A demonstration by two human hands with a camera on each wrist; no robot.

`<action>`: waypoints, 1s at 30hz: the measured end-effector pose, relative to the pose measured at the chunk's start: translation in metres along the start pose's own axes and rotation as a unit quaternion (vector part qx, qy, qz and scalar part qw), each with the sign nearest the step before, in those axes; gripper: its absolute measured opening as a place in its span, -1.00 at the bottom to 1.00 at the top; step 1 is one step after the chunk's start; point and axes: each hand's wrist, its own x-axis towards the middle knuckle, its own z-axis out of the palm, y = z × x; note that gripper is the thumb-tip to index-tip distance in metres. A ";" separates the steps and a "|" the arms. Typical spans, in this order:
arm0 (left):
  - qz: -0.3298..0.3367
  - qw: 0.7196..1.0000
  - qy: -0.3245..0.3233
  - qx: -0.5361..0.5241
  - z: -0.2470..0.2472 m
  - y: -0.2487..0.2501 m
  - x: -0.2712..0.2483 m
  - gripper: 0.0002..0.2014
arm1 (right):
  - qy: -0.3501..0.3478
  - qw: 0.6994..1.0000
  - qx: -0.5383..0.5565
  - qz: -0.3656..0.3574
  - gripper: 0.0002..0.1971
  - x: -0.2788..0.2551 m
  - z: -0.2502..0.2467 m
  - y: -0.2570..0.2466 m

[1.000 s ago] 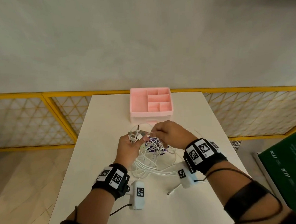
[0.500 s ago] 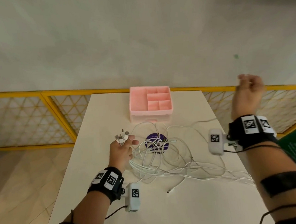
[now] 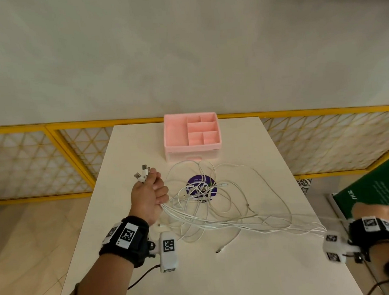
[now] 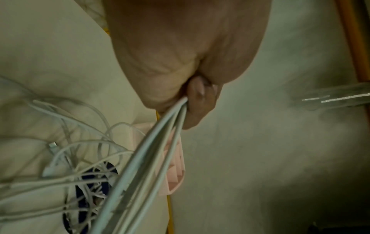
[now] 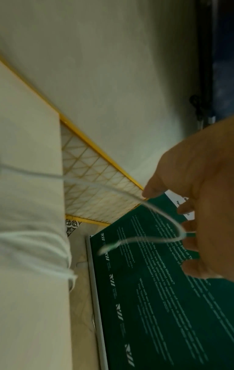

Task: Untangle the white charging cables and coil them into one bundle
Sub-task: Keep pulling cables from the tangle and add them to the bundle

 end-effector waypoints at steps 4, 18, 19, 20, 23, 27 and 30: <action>-0.022 0.998 -0.045 -0.026 0.009 0.003 -0.004 -0.66 | -0.152 0.971 0.006 -0.184 -0.56 -0.084 -0.009 -0.029; 0.070 0.997 -0.023 -0.029 0.017 0.010 -0.008 -0.65 | -0.441 0.582 0.003 -0.684 -0.66 -0.369 0.033 -0.068; 0.083 0.996 -0.006 -0.021 0.012 0.011 -0.006 -0.65 | -0.411 0.591 -0.017 -0.694 -0.67 -0.364 0.038 -0.061; 0.093 0.995 0.011 -0.016 0.006 0.011 -0.005 -0.65 | -0.387 0.598 -0.044 -0.700 -0.65 -0.354 0.043 -0.055; 0.115 0.992 0.057 -0.021 -0.011 0.011 0.000 -0.65 | -0.336 0.608 -0.112 -0.711 -0.49 -0.311 0.047 -0.036; 0.129 0.987 0.080 -0.048 -0.026 0.019 0.010 -0.64 | -0.302 0.660 -0.218 -0.652 -0.19 -0.232 0.041 -0.007; 0.136 0.987 0.076 -0.046 -0.029 0.024 0.016 -0.64 | -0.285 0.691 -0.295 -0.595 -0.26 -0.178 0.031 0.014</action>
